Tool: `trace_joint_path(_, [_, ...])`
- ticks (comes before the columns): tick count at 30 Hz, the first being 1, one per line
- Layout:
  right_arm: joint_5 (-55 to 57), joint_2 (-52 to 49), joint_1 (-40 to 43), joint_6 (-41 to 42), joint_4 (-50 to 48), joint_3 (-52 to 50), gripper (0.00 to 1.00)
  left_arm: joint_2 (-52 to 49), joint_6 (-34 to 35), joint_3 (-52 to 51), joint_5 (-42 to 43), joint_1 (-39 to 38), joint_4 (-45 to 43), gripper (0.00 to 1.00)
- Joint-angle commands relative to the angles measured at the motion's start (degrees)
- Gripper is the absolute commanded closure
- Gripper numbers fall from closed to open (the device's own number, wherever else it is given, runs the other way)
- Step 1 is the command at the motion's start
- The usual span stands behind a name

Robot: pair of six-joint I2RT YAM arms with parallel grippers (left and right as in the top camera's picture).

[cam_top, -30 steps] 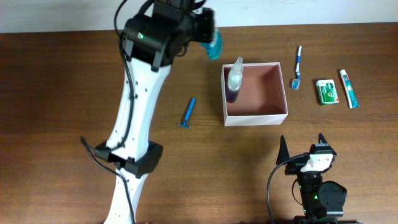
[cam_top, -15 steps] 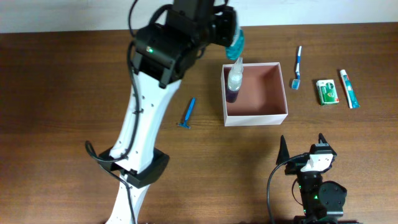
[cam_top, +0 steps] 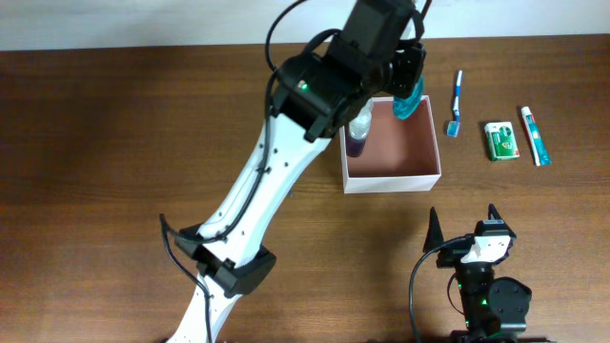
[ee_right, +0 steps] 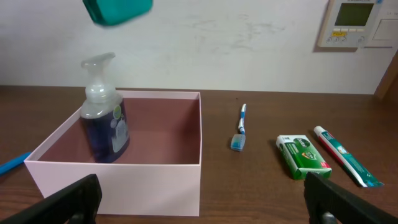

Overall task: Pack container
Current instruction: 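Lift the Listerine bottle with the left gripper over the box, then lower the Listerine bottle into the box beside the soap, release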

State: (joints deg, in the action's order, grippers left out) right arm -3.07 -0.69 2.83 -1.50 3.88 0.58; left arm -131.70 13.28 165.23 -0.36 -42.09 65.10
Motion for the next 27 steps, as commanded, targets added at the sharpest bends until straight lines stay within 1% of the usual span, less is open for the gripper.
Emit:
trace_joint_path(1, [0.1,0.5,-0.6,0.2,0.3,-0.3,0.01,2.1,0.3,-4.1,-1.6,0.2,-3.3,0.72])
trace_joint_path(7, [0.1,0.5,-0.6,0.2,0.3,-0.3,0.01,2.0,0.3,-12.0,-1.6,0.2,-8.0,0.72])
trace_joint_path(11, [0.1,0.5,-0.6,0.2,0.3,-0.3,0.01,1.9,0.3,-15.3,-1.7,0.2,-9.6,0.73])
trace_joint_path(15, [0.1,0.5,-0.6,0.2,0.3,-0.3,0.01,1.7,0.4,-17.8,-5.2,0.2,-10.4,0.72])
trace_joint_path(27, [0.1,0.5,-0.6,0.2,0.3,-0.3,0.01,-2.4,0.4,-18.1,-5.2,0.1,-12.5,0.72])
